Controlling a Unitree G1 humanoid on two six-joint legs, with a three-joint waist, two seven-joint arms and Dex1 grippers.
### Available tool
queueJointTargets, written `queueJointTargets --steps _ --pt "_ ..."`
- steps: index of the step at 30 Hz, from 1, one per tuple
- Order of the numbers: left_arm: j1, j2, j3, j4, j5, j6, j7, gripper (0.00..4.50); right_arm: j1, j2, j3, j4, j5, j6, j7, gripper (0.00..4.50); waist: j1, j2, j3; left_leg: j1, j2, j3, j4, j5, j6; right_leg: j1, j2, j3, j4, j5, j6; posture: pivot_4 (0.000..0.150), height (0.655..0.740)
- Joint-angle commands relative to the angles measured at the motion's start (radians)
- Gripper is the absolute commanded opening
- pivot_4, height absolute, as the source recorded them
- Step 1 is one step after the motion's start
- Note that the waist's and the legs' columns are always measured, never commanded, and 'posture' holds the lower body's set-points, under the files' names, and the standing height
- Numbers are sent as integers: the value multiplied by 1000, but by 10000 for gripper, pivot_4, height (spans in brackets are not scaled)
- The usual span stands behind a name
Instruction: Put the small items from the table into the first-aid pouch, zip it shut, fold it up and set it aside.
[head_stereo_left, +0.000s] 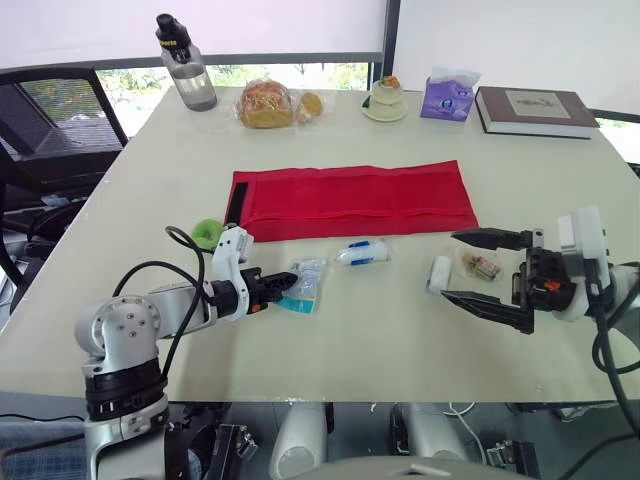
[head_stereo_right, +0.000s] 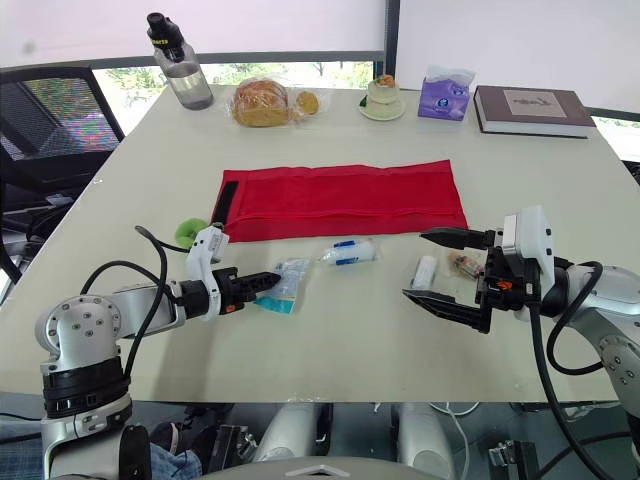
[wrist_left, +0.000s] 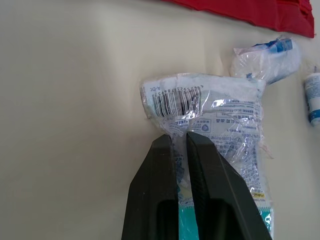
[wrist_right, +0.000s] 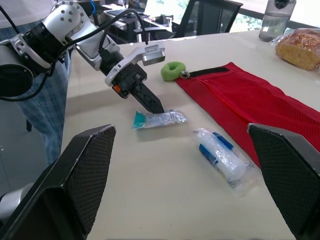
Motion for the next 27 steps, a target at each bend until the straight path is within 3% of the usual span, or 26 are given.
queueJointTargets --steps 1,10,14,19,27 --pt "41 -3 -60 28 71 25 13 584 -2 1 -24 -21 5 -23 0 45000 0 0 0 1 0 0 0 0 0 0 0 0 0 0 0 1500 7400" --pt "-21 -31 1 -28 42 -61 -51 584 -4 2 -23 -16 3 -25 -1 45000 3 0 0 4 -2 -1 -5 0 0 3 -4 0 -4 0 -1 1500 7400" --pt "-79 -26 0 -88 34 -112 -82 584 -14 11 -23 -16 22 -12 -17 45000 0 -9 5 2 -2 -2 -5 0 0 2 -5 0 -5 1 -1 1500 7400" --pt "-151 -76 -71 -180 86 -248 -76 584 -56 59 -12 -29 75 80 -181 45000 0 -11 6 -10 -2 -2 -5 0 0 -7 -3 -1 -7 4 -1 1500 7400" --pt "-185 -261 -127 -248 102 -373 20 584 -146 154 43 -61 134 229 -467 45000 -3 -11 6 -13 -3 -2 -9 0 0 -7 0 -1 -13 5 5 1500 7400"
